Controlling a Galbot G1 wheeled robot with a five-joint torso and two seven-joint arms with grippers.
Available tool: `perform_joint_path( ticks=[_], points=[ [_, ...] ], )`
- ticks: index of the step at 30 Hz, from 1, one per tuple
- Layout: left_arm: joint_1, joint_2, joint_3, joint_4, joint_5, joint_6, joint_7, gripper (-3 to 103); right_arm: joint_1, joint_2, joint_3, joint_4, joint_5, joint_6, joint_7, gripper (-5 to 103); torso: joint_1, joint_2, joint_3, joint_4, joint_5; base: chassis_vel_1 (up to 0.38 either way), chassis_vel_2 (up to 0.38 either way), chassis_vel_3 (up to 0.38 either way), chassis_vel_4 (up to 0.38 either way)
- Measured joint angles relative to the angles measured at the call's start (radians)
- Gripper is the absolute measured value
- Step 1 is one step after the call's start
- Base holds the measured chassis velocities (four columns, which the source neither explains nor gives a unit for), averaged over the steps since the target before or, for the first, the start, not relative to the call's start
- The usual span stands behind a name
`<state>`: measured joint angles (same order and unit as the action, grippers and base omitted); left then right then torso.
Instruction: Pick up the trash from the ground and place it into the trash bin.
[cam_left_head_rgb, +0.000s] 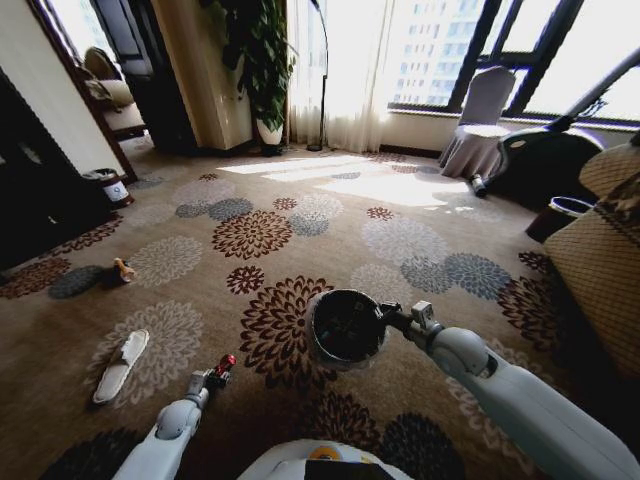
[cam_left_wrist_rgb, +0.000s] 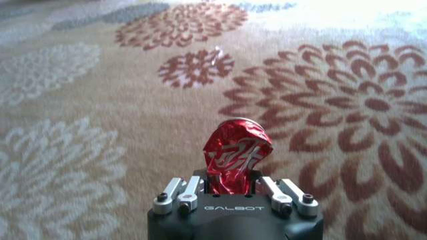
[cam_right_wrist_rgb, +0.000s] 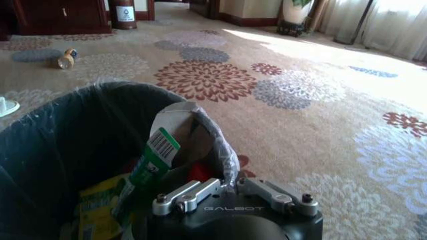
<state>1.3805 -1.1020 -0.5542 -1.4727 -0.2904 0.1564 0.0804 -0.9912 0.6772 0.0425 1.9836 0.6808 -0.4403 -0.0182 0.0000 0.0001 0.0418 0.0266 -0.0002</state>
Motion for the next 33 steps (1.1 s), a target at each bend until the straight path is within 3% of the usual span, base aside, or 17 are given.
perform_joint_path(
  ticks=[4, 11, 15, 22, 28, 33],
  points=[
    [-0.02, 0.026, -0.013, -0.102, -0.009, -0.045, -0.04, 34, 0.003, 0.014, 0.0, 0.004, 0.002, -0.003, 0.0, 1, 0.0, 0.0, 0.0, 0.0001, 0.0002, 0.0, 0.0, 0.0, 0.0],
    [-0.061, 0.07, 0.029, -0.315, -0.056, -0.032, -0.107, 34, 0.005, 0.038, 0.001, 0.002, 0.01, 0.002, 0.0, 1, 0.0, 0.0, 0.0, 0.0, 0.0005, 0.0, 0.0, 0.0, 0.0],
    [-0.113, 0.108, 0.121, -0.482, -0.075, 0.041, -0.171, 34, 0.027, 0.053, -0.01, -0.011, 0.013, -0.005, 0.001, 1, 0.0, 0.0, 0.0, -0.0001, 0.0004, 0.0, 0.0, 0.0, 0.0],
    [-0.128, 0.14, 0.184, -0.701, -0.1, 0.137, -0.217, 34, 0.03, 0.101, -0.04, -0.038, -0.035, -0.006, 0.0, 1, 0.0, 0.0, 0.0, 0.0003, 0.0008, 0.0, 0.0, 0.0, 0.0],
    [-0.137, 0.165, 0.245, -0.809, -0.106, 0.13, -0.226, 34, 0.025, 0.103, -0.054, -0.023, -0.049, -0.007, 0.0, 1, 0.0, 0.0, 0.0, 0.0002, 0.0004, 0.0, 0.0, 0.0, 0.0],
    [-0.188, 0.12, 0.381, -0.813, -0.1, 0.134, -0.245, 34, 0.049, 0.135, -0.072, -0.028, -0.033, -0.018, 0.0, 1, 0.0, 0.0, 0.0, -0.0001, 0.0006, 0.0, 0.0, 0.0, 0.0]
  ],
)
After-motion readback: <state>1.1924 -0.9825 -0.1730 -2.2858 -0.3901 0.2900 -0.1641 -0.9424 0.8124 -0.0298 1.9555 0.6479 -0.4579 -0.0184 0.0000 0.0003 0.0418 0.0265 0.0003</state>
